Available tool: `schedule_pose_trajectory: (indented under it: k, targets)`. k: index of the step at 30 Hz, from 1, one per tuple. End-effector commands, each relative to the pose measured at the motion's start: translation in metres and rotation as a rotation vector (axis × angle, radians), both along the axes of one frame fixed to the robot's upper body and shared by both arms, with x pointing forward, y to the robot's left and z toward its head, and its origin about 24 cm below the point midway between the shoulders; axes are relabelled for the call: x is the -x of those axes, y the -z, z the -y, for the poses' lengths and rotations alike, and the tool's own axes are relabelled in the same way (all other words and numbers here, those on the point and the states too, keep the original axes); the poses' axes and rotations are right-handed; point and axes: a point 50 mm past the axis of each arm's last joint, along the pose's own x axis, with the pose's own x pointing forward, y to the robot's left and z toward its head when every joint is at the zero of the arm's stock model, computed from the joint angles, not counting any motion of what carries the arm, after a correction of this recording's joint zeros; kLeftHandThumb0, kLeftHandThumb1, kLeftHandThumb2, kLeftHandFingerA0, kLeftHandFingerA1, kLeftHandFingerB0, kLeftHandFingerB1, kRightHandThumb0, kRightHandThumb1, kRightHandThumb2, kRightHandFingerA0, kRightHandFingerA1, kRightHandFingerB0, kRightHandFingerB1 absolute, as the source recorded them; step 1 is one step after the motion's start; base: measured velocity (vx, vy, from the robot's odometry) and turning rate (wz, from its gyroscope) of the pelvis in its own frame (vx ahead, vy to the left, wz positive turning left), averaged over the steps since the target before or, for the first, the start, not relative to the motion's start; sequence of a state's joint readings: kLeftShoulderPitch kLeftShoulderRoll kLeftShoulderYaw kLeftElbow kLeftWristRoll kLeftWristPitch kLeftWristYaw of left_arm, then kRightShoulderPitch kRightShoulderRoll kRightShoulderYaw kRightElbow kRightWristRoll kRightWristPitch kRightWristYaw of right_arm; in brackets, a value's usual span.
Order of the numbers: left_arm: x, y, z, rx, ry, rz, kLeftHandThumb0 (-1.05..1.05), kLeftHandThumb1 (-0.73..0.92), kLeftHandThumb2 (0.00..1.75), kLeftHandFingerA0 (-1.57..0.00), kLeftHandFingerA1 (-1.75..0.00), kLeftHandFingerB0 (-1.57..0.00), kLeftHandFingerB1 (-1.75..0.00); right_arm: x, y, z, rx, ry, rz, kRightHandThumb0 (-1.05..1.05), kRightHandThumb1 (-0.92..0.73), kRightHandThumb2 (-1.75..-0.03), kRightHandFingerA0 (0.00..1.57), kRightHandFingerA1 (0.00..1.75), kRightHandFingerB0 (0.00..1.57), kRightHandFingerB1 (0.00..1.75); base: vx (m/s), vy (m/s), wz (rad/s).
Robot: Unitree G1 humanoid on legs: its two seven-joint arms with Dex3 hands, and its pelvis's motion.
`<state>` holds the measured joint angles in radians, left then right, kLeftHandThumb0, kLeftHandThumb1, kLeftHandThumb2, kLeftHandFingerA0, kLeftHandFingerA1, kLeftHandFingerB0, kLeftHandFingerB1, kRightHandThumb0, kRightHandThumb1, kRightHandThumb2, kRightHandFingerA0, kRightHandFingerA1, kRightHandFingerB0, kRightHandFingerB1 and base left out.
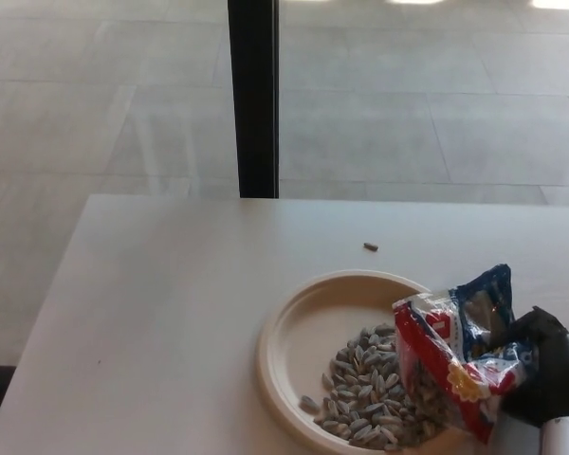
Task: The robot uses its right hand to pick up a bag of sunflower seeds kept in the middle of the desk and tilts it over a plate kept next to it to pour out a few seeds and then puts the bag of seeds back on the desk
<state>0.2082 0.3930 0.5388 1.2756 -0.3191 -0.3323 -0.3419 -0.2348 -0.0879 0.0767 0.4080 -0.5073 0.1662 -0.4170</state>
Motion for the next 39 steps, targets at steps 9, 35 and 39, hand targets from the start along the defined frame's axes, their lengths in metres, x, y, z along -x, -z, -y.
schedule_pose_trajectory:
  k: [9, 35, 39]
  targets:
    - [0.013, -0.003, -0.002, -0.018, 0.027, -0.035, -0.65, 0.72, 0.63, -0.48, -0.46, -0.44, -0.36, 0.009, -0.006, 0.025, -0.001, -0.172, -0.339, -0.42, -0.49, -0.77, 0.53, 1.00, 0.25, 0.47, 0.00, 0.000, 0.00]
    - [0.018, -0.004, -0.003, -0.034, 0.049, -0.059, -0.58, 0.74, 0.63, -0.50, -0.50, -0.47, -0.37, 0.039, -0.056, 0.056, 0.001, -0.368, -0.532, -0.67, -0.36, -0.62, 0.00, 0.00, 0.00, 0.00, 0.00, 0.000, 0.00]
    - [0.017, -0.004, -0.003, -0.024, 0.025, -0.032, -0.55, 0.73, 0.62, -0.49, -0.51, -0.49, -0.38, 0.059, -0.091, 0.100, -0.040, -0.291, -0.439, -0.72, -0.38, -0.68, 0.00, 0.00, 0.00, 0.05, 0.00, 0.000, 0.00]
